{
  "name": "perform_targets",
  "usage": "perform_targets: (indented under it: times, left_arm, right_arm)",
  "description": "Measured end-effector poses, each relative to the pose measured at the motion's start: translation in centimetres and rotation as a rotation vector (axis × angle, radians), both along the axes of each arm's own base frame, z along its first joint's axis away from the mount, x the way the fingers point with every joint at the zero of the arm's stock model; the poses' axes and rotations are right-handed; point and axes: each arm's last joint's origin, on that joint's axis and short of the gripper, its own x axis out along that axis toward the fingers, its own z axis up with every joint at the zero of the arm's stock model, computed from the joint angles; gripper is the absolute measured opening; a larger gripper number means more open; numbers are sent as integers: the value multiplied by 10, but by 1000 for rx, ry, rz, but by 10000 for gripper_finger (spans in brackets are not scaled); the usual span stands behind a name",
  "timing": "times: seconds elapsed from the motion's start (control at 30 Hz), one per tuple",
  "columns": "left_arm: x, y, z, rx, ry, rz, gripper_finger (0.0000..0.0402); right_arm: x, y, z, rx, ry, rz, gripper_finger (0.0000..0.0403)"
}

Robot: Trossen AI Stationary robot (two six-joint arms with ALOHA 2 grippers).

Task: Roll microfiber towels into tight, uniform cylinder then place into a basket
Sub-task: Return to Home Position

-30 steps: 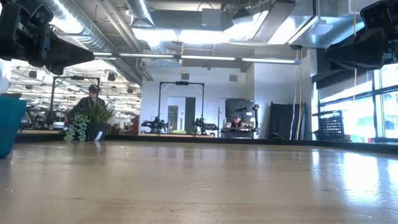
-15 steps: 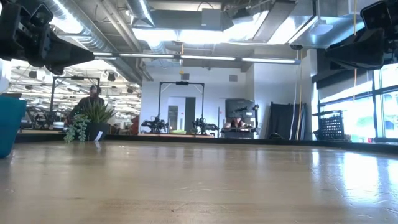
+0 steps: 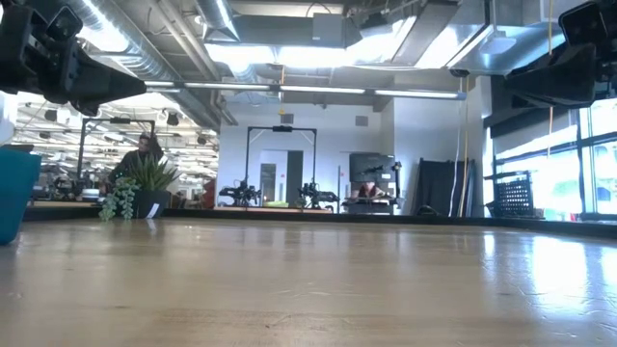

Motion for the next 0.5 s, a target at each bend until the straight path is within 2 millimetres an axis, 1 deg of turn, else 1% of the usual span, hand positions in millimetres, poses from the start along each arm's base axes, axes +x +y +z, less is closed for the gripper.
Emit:
perform_targets:
  times: [0.23,0.5]
  left_arm:
    - [0,0,0,0,0,0,35]
    - [0,0,0,0,0,1,28]
  right_arm:
    - [0,0,0,0,0,0,17]
    - [0,0,0,0,0,0,17]
